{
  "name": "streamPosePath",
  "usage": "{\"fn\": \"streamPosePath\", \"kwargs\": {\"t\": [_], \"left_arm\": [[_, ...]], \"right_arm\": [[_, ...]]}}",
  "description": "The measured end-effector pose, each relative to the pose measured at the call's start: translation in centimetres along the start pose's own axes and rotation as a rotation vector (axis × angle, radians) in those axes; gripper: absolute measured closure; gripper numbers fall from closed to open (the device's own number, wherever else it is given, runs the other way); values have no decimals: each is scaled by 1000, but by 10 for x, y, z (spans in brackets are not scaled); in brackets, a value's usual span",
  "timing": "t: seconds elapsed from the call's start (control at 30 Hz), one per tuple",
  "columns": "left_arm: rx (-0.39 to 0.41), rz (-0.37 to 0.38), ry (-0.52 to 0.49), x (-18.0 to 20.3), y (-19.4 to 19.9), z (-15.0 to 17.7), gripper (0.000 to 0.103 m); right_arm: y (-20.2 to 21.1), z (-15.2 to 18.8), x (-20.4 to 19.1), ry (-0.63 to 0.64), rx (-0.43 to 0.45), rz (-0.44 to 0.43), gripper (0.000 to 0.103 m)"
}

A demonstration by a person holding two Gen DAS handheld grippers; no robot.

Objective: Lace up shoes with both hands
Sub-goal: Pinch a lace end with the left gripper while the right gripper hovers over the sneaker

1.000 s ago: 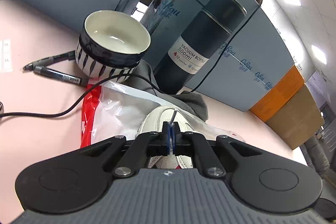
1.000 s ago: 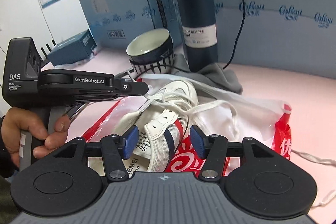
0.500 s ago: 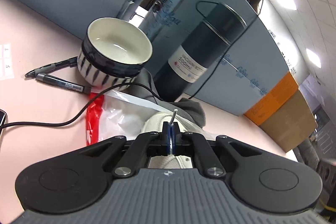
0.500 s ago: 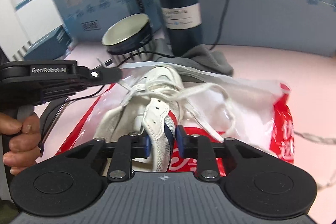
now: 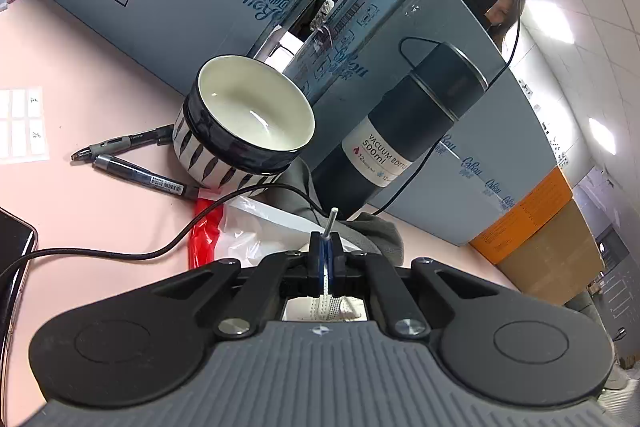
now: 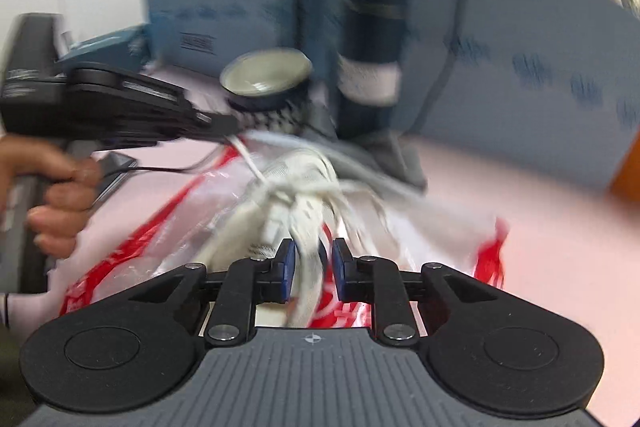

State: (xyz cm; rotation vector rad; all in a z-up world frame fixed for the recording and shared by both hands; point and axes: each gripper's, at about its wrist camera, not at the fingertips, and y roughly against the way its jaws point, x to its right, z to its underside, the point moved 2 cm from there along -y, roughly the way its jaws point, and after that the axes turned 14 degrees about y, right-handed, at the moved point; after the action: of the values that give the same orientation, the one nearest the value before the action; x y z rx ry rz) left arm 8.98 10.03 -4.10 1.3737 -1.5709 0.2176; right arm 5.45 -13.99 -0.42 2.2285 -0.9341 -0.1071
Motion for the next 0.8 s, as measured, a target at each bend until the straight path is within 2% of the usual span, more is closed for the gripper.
{"fn": "streamPosePath", "kwargs": {"t": [0.07, 0.17, 0.27, 0.33, 0.4, 0.5, 0.63, 0.7, 0.8], "left_arm": [[-2, -2, 3, 0, 0, 1, 102], [-7, -1, -1, 1, -2, 1, 102], [-12, 0, -6, 1, -3, 1, 102], [-17, 0, -8, 2, -5, 2, 102], [-24, 4, -8, 3, -6, 3, 102], [-27, 7, -20, 5, -7, 5, 102], [18, -4, -8, 3, -4, 2, 102], [15, -5, -3, 2, -5, 1, 102], [18, 4, -9, 2, -2, 1, 102]], "right_arm": [[2, -5, -4, 57, -4, -81, 84], [-12, -10, -12, 128, -100, -148, 84], [-31, -14, -17, 178, -162, -136, 84], [-41, -15, -19, 201, -160, -118, 81], [-53, -16, -23, 245, -161, -108, 72], [-63, -14, -29, 298, -127, -87, 71], [-65, -5, -18, 159, -127, -70, 69], [-66, 1, -14, 79, -134, -49, 68], [-63, 5, -17, 35, -120, -17, 67]]}}
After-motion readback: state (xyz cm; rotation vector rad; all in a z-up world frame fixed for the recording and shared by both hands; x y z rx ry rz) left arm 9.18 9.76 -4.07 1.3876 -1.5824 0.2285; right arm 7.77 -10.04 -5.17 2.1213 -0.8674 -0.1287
